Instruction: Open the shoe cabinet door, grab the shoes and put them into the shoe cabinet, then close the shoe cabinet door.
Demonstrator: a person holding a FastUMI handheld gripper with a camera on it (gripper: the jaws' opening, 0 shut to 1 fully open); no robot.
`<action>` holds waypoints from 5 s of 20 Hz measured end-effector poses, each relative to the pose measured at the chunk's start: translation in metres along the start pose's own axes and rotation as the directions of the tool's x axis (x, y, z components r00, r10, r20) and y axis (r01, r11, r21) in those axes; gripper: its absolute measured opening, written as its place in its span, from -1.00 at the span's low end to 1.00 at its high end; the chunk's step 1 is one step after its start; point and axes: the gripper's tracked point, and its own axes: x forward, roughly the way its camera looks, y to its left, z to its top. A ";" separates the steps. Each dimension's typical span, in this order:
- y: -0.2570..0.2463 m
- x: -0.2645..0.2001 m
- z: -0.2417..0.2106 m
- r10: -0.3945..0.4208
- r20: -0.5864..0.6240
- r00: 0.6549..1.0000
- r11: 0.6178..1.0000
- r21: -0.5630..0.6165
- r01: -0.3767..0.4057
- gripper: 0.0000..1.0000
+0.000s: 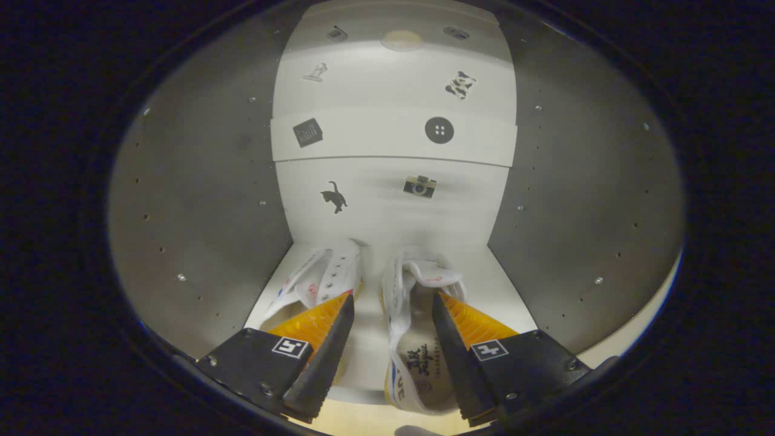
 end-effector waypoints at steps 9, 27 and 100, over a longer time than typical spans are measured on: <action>0.006 -0.125 -0.008 0.026 0.147 0.989 1.000 -0.012 -0.025 0.66; -0.087 -0.486 -0.083 -0.068 0.408 0.910 0.995 0.100 0.029 1.00; -0.007 -0.401 -0.076 0.205 0.300 0.932 0.978 -0.022 -0.208 1.00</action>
